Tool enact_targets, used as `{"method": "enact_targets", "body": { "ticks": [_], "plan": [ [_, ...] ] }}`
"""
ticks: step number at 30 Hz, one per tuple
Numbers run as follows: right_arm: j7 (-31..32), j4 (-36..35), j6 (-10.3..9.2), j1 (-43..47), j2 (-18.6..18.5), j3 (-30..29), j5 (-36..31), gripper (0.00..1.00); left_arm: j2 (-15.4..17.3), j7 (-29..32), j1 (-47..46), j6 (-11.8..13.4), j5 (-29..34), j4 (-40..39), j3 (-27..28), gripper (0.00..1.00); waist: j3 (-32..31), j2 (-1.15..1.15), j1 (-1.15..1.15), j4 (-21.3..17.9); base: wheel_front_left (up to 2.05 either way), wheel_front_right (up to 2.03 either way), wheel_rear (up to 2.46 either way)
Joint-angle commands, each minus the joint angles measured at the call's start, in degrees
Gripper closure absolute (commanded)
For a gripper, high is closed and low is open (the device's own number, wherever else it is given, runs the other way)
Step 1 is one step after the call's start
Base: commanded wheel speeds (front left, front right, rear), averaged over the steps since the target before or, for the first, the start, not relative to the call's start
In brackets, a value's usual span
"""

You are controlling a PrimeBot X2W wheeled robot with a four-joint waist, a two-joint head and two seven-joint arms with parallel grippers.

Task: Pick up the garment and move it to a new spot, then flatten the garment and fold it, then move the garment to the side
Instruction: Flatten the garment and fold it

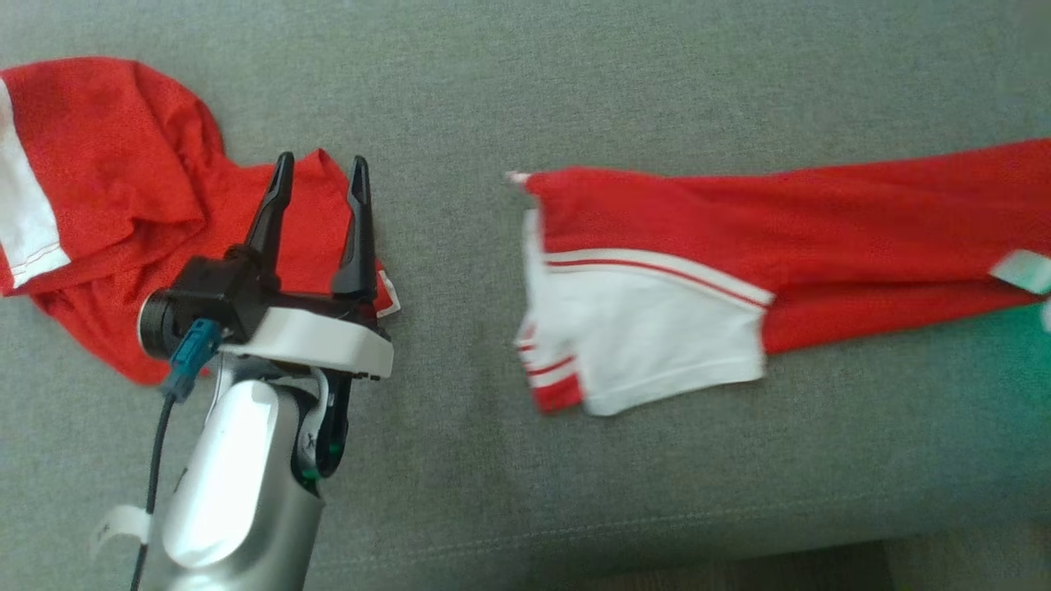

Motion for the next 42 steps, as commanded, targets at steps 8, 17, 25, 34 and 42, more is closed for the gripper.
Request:
{"method": "enact_targets", "body": {
  "ticks": [8,17,25,34,42],
  "plan": [
    [-3.9,-3.1,0.36,-3.3,2.8,-11.4,-14.6,1.00,0.1,-0.3,-0.4,-0.3,0.1,-2.4,1.8,0.00,-2.2,0.00,0.00,0.4,0.00,0.00,0.00],
    [-1.6,-9.6,0.36,-4.7,12.1,-7.1,-13.9,1.00,-0.4,-0.3,2.1,-0.1,-0.9,-2.0,2.0,0.00,-7.2,0.00,0.00,0.1,0.00,0.00,0.00],
    [7.8,-23.4,0.36,-1.0,16.6,5.0,0.8,1.00,-0.5,-0.3,4.3,0.3,-2.1,-2.0,2.3,0.00,-12.2,0.00,0.00,-0.4,0.00,0.00,0.00],
    [8.4,-31.9,0.36,8.6,16.7,19.5,24.3,1.00,-0.6,-0.3,5.6,0.9,-3.0,-2.4,2.5,0.00,-14.2,0.00,0.00,-0.1,0.00,0.00,0.00],
    [-4.1,-25.4,0.36,11.3,16.7,36.3,36.1,1.00,-0.6,-0.3,6.1,0.9,-3.0,-2.3,2.1,0.00,-13.8,0.00,0.00,1.2,0.00,0.00,0.00]
  ]
}}
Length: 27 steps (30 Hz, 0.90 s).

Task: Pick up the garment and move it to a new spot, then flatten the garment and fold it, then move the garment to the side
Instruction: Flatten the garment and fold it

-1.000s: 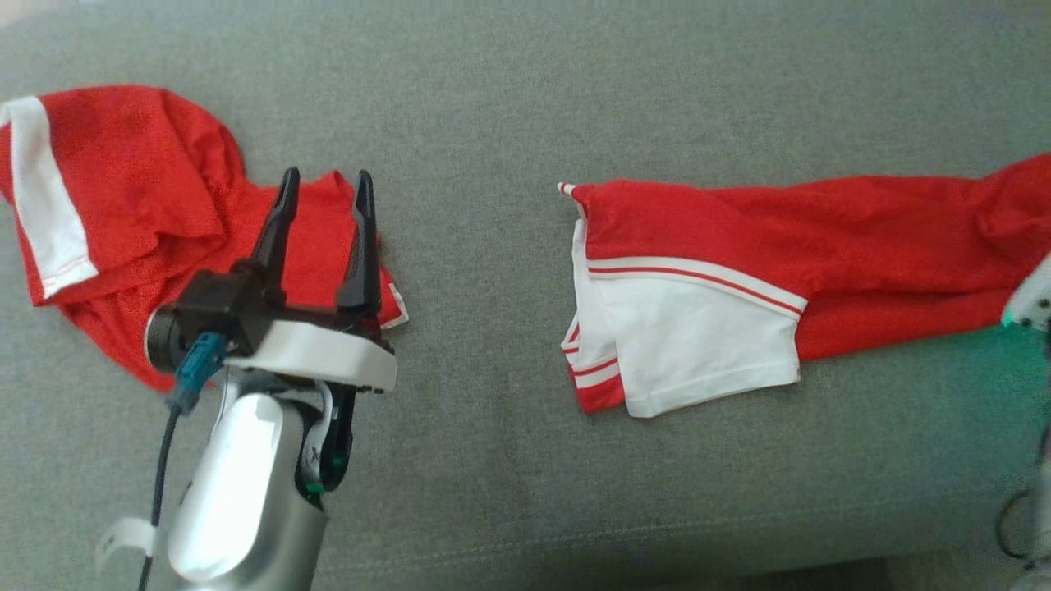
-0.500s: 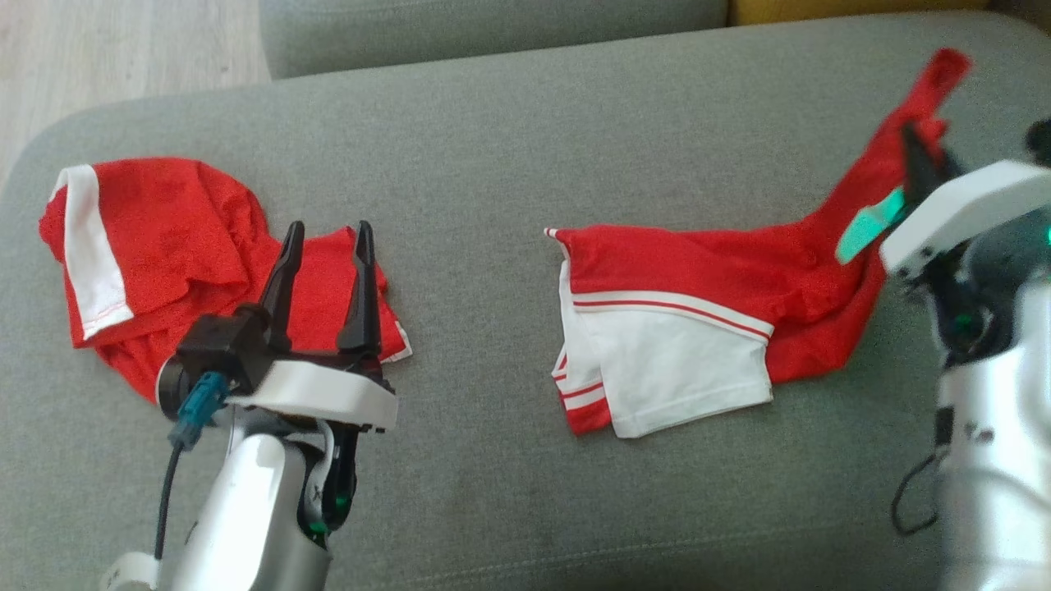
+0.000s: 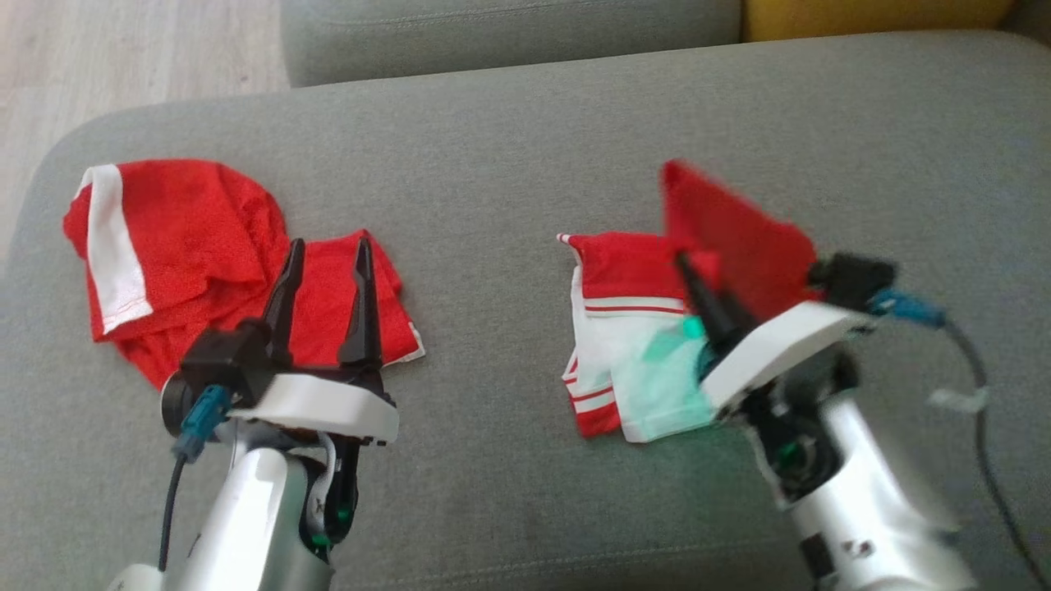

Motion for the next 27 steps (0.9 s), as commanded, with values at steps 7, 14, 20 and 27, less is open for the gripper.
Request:
{"method": "enact_targets", "body": {
  "ticks": [7,14,20,27],
  "plan": [
    [-10.5,10.6,0.37,-4.3,0.5,14.2,7.9,1.00,0.3,-0.3,-2.2,0.3,-0.6,-1.5,0.6,0.00,0.9,0.00,0.00,2.8,0.00,0.00,0.00],
    [-15.0,19.2,0.37,-8.4,0.5,21.9,15.6,0.00,0.3,-0.3,-2.1,0.5,-0.8,-1.2,0.5,0.00,1.3,0.00,0.00,4.1,0.00,0.00,0.00],
    [-17.9,18.7,0.37,-13.1,0.5,31.2,24.3,0.00,0.3,-0.3,-2.1,0.6,-0.9,-1.0,0.7,0.00,1.0,0.00,0.00,4.1,0.00,0.00,0.00],
    [-23.2,22.9,0.37,-22.7,0.5,34.0,25.3,0.00,0.3,-0.3,-1.8,1.0,-1.0,-2.0,1.1,0.00,-0.4,0.00,0.00,2.0,0.00,0.00,0.00]
  ]
}}
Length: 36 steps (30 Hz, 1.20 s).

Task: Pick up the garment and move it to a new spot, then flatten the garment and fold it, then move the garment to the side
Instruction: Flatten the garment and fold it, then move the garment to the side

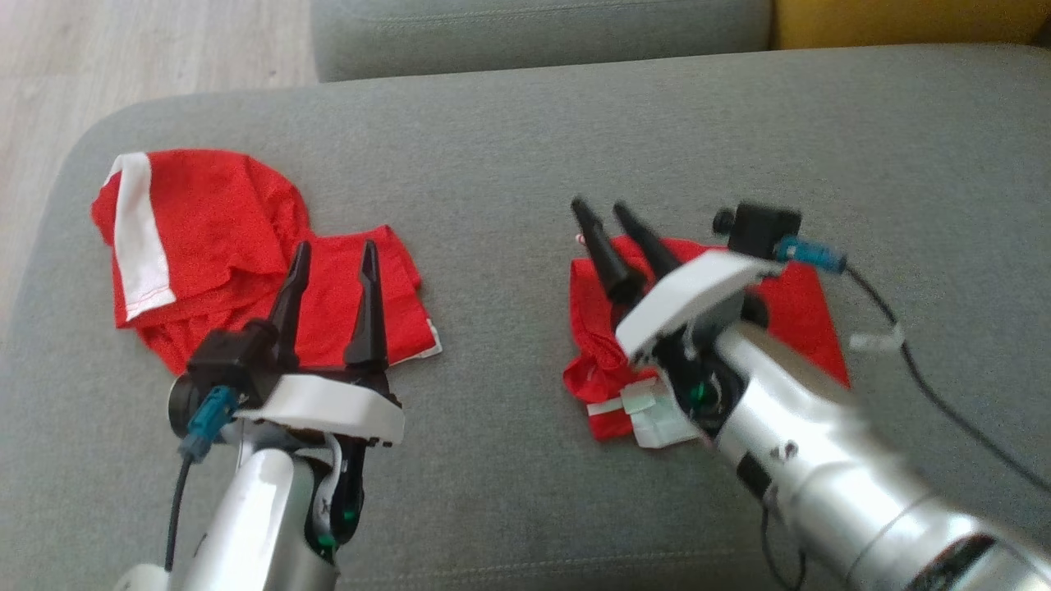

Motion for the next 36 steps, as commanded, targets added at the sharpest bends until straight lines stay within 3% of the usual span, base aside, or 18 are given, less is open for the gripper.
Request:
{"method": "enact_targets", "body": {
  "ticks": [1,6,11,16,20,27,36],
  "plan": [
    [-0.9,-0.5,0.37,-2.3,0.8,-0.3,-1.2,0.00,0.3,-0.3,-1.7,0.3,-0.4,-2.3,2.2,0.00,-0.4,0.00,0.00,-0.5,0.00,0.00,0.00],
    [-2.5,6.3,0.37,-7.4,0.5,-3.1,-8.3,0.00,0.3,-0.3,-1.6,0.4,-0.3,-3.7,2.4,0.00,-0.8,0.00,0.00,-2.0,0.00,0.00,0.00],
    [-3.3,8.9,0.37,-8.5,-4.1,-6.4,-15.7,0.00,0.3,-0.3,-1.7,0.6,-0.6,-5.1,2.2,0.00,-1.1,0.00,0.00,-2.9,0.00,0.00,0.00],
    [-3.4,2.0,0.37,-5.6,-11.2,-15.1,-28.3,0.00,0.3,-0.3,-1.7,0.4,-0.4,-6.4,2.1,0.00,-0.8,0.00,0.00,-4.0,0.00,0.00,0.00],
    [-3.4,-7.0,0.37,2.6,-13.1,-25.4,-39.7,0.00,0.3,-0.3,-1.4,0.0,-0.3,-7.2,1.9,0.00,-0.7,0.00,0.00,-4.6,0.00,0.00,0.00],
    [-3.4,-20.9,0.37,19.2,-7.5,-40.6,-55.1,0.00,0.3,-0.3,0.3,-0.5,-0.1,-8.3,1.0,0.00,-0.6,0.00,0.00,-5.2,0.00,0.00,0.00],
    [-2.0,-27.8,0.37,26.3,-2.1,-45.9,-62.1,0.00,0.3,-0.3,1.8,-0.6,0.0,-8.4,0.8,0.00,0.0,0.00,0.00,-5.5,0.00,0.00,0.00]
  ]
}}
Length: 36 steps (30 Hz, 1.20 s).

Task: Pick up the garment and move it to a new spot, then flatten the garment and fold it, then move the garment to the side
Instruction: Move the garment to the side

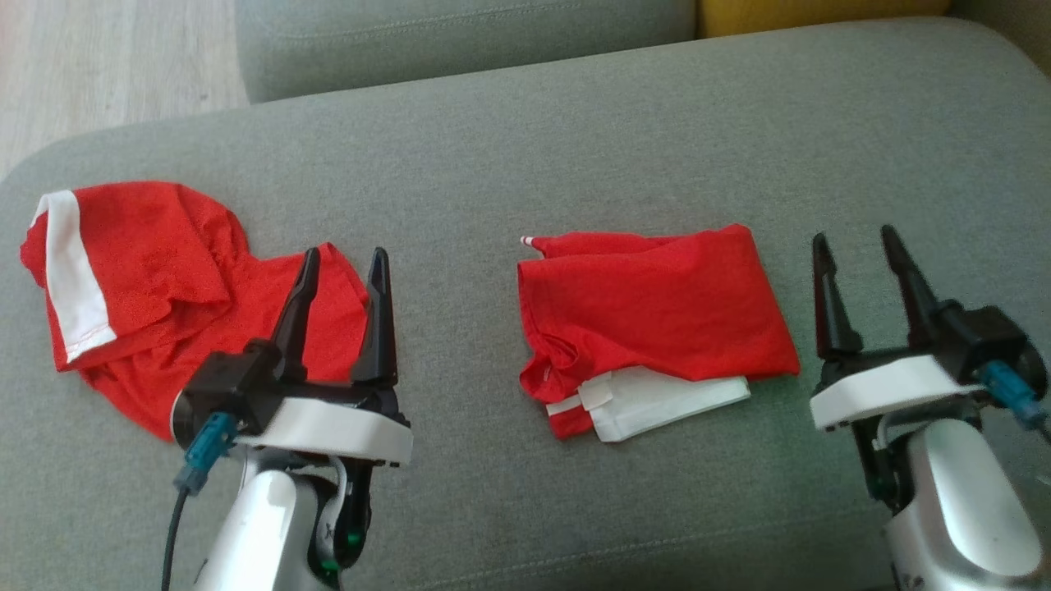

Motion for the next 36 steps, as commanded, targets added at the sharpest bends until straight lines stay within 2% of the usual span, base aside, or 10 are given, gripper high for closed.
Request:
{"method": "enact_targets", "body": {
  "ticks": [1,8,16,22,31,32,33,36],
  "plan": [
    [0.3,-2.5,0.37,-1.3,0.3,0.7,-0.5,0.00,0.3,-0.3,-1.9,-0.1,0.0,-2.2,1.6,0.00,0.3,0.00,0.00,0.1,0.00,0.00,0.00],
    [5.3,-2.6,0.37,-1.0,1.9,-1.6,0.9,0.00,0.3,-0.3,-3.0,-0.4,0.3,-1.6,0.8,0.00,2.8,0.00,0.00,1.2,0.00,0.00,0.00],
    [11.1,4.6,0.37,-3.7,2.9,-4.5,4.7,0.00,0.3,-0.3,-5.2,-1.0,1.0,-0.6,0.0,0.00,7.6,0.00,0.00,3.0,0.00,0.00,0.00],
    [11.1,9.9,0.37,-6.8,3.0,-1.4,9.2,0.00,0.3,-0.3,-6.8,-1.5,1.8,-0.3,0.3,0.00,10.8,0.00,0.00,3.7,0.00,0.00,0.00],
    [10.1,16.6,0.37,-11.5,3.0,1.6,9.1,0.00,0.3,-0.3,-8.9,-2.1,3.0,-0.9,1.1,0.00,14.5,0.00,0.00,3.8,0.00,0.00,0.00],
    [9.9,17.0,0.37,-12.0,3.0,2.1,9.2,0.56,0.3,-0.3,-9.1,-2.1,3.2,-0.9,1.2,0.00,14.8,0.00,0.00,3.8,0.00,0.00,0.00],
    [9.7,17.3,0.37,-12.4,3.0,2.5,9.0,1.00,0.3,-0.3,-9.3,-2.2,3.3,-0.9,1.4,0.00,15.0,0.00,0.00,3.7,0.00,0.00,0.00],
    [8.4,17.6,0.37,-13.6,3.0,2.9,6.2,1.00,0.3,-0.3,-9.7,-2.4,3.6,-0.9,2.1,0.00,15.4,0.00,0.00,3.2,0.00,0.00,0.00]
  ]
}}
